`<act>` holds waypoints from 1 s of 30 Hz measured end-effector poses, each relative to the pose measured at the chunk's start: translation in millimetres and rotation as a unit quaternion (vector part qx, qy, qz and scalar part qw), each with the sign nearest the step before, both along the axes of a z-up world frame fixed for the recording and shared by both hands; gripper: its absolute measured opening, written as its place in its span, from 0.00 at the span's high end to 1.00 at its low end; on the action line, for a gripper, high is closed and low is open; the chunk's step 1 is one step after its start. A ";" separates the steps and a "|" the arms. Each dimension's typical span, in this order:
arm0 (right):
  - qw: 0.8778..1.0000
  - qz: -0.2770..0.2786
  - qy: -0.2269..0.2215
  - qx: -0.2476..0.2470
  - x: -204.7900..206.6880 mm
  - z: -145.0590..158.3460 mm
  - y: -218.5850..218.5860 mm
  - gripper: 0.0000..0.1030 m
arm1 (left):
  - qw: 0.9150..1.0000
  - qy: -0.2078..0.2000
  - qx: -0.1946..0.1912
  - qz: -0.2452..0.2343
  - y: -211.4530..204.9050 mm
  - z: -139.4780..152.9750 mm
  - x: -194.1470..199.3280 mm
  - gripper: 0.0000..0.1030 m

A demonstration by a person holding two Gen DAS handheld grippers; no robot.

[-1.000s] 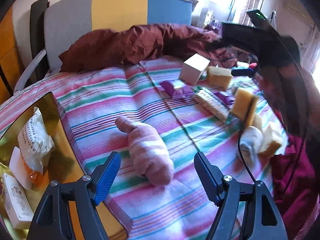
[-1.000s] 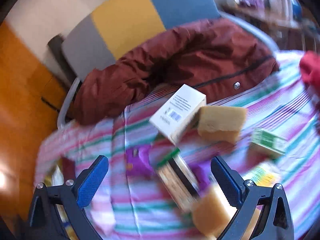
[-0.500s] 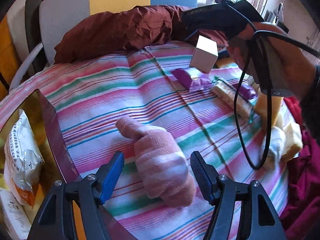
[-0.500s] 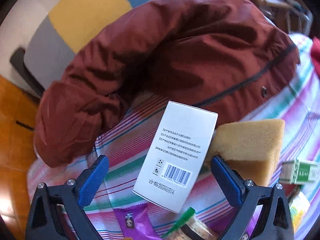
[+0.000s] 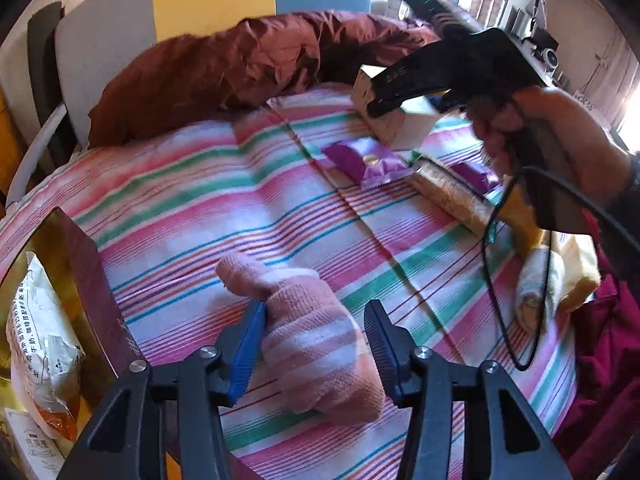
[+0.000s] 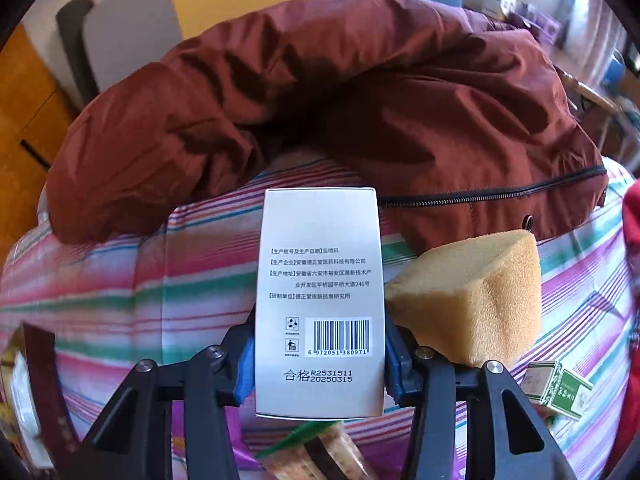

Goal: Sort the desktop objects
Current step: 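Grasp the white barcode box with the right tool while the left tool grasps the pink striped sock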

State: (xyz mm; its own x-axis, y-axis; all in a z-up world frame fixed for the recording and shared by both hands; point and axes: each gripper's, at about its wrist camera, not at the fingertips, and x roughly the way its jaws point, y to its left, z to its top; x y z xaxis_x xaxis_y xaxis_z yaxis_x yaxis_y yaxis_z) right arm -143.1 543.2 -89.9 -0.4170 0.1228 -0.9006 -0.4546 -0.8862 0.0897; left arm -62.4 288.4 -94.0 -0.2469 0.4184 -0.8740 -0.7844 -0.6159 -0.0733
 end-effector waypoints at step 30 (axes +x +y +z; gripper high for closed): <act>0.975 0.164 0.149 -0.011 101.4 103.3 -128.2 0.52 | 0.982 0.039 0.151 0.111 -104.3 83.5 29.2 0.68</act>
State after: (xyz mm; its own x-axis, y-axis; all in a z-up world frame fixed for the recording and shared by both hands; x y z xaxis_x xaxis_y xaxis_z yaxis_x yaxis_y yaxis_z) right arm -41.7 415.1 13.3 -0.6745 -0.0801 -0.7339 -0.0975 -0.9757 0.1961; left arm -33.2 184.2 -10.5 -0.4226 0.5842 -0.6929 -0.6443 -0.7313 -0.2236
